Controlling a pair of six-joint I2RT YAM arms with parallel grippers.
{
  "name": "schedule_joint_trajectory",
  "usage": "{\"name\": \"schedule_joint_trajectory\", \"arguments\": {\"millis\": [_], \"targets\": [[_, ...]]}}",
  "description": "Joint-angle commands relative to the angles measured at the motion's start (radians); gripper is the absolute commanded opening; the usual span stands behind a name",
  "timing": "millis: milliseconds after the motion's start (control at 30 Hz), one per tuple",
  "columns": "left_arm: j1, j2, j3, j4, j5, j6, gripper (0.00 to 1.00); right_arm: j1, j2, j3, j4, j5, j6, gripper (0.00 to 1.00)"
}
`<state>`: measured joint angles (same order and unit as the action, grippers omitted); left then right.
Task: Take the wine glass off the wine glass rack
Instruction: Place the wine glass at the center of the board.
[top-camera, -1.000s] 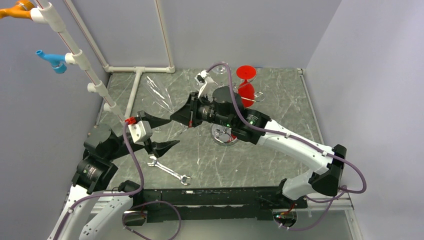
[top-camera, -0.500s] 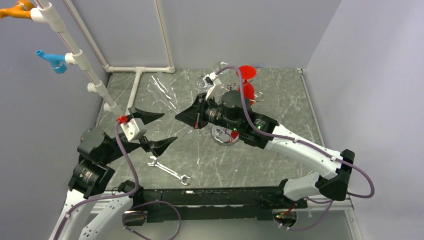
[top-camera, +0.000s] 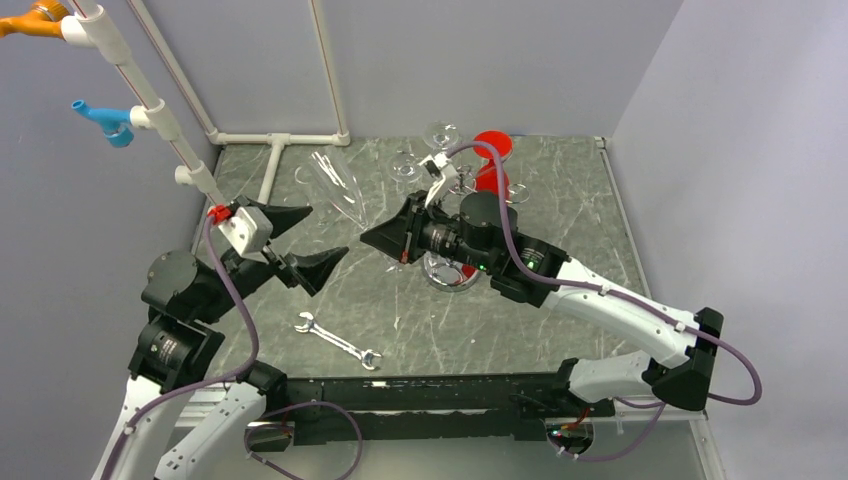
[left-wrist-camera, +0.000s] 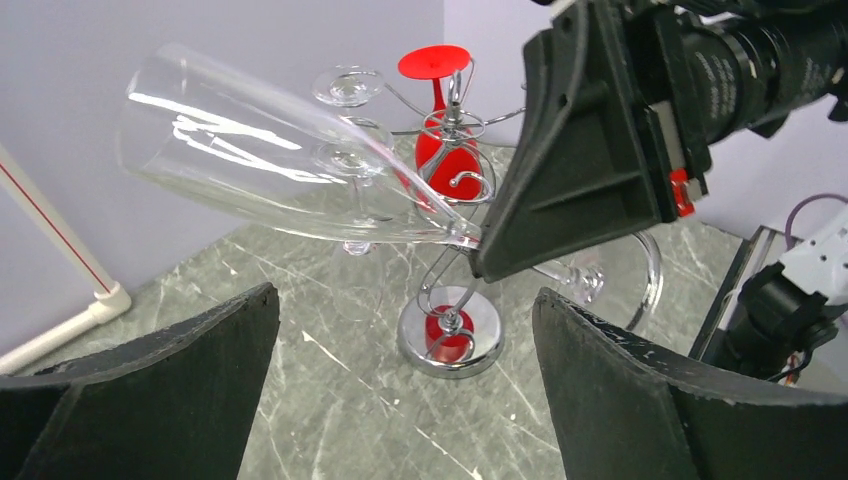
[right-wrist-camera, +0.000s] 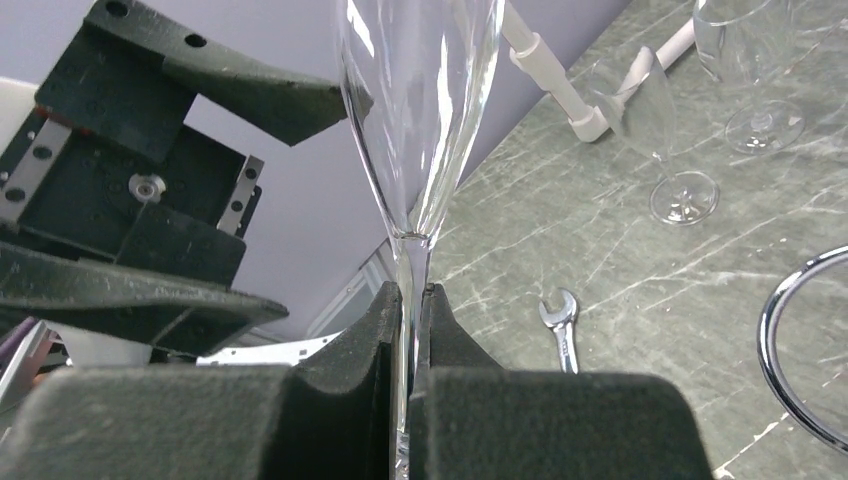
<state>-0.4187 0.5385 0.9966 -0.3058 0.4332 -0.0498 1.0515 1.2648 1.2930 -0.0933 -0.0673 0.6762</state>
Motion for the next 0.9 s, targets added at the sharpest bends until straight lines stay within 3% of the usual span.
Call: {"name": "schedule_joint_trajectory", "arguments": {"millis": [0,867], "targets": [[-0.002,0.046,0.071,-0.018,-0.057,-0.077,0.99,0.004,-0.072,-0.028,0.129,0.006,-0.027,0.00],[0.000,0.151,0.187,0.043,-0.055,-0.424,0.99,0.004,-0.228,-0.189,0.218,-0.051,-0.147,0.00]]}}
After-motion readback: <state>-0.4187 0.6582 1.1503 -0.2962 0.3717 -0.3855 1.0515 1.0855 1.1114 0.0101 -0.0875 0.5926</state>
